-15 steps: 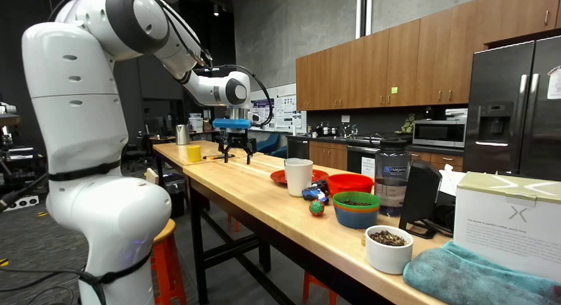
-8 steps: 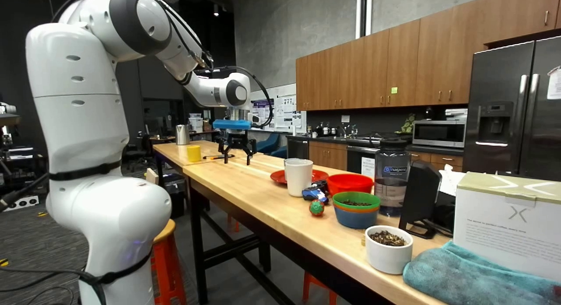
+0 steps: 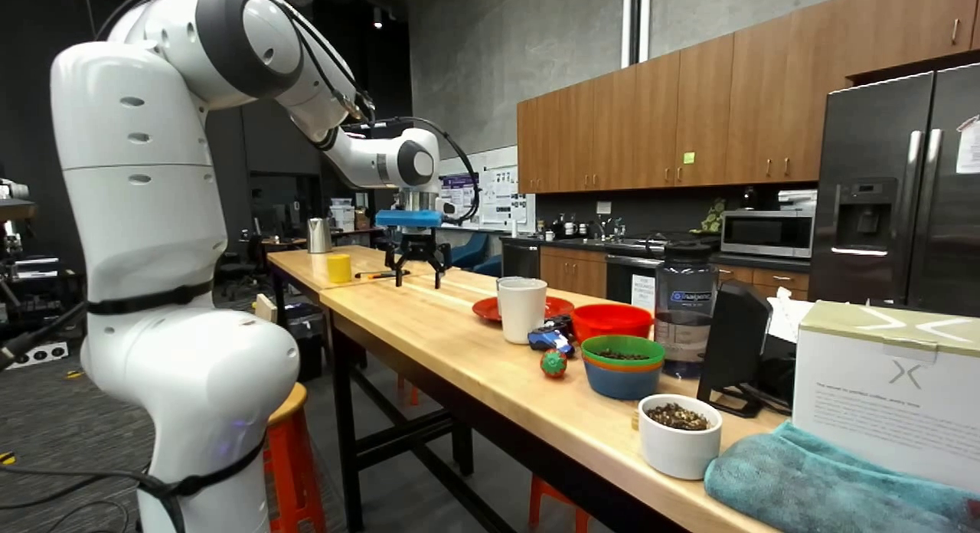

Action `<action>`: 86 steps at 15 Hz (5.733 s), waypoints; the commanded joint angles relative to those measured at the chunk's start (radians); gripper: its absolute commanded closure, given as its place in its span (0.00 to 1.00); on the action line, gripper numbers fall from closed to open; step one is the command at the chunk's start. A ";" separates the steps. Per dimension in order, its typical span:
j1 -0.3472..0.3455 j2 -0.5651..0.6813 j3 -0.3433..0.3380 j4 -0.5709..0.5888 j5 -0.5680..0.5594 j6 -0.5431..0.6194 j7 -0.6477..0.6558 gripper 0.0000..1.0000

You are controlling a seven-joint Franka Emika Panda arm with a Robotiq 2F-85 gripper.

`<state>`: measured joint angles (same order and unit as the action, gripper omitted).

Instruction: Pick up the white cup from the red plate and place it on the table

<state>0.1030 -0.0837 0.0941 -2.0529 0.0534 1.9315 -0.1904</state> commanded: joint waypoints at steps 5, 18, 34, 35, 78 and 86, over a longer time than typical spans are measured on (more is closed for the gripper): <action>-0.044 0.121 -0.040 0.244 -0.168 0.015 -0.105 0.00; -0.064 0.217 -0.038 0.270 -0.122 0.045 -0.166 0.00; -0.060 0.215 -0.033 0.263 -0.126 0.049 -0.154 0.00; -0.060 0.215 -0.033 0.263 -0.126 0.049 -0.154 0.00; -0.082 0.221 -0.037 0.227 -0.165 0.003 -0.250 0.00; -0.088 0.338 -0.041 0.463 -0.269 0.015 -0.348 0.00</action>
<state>0.0191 0.2031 0.0551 -1.6773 -0.1903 1.9443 -0.4969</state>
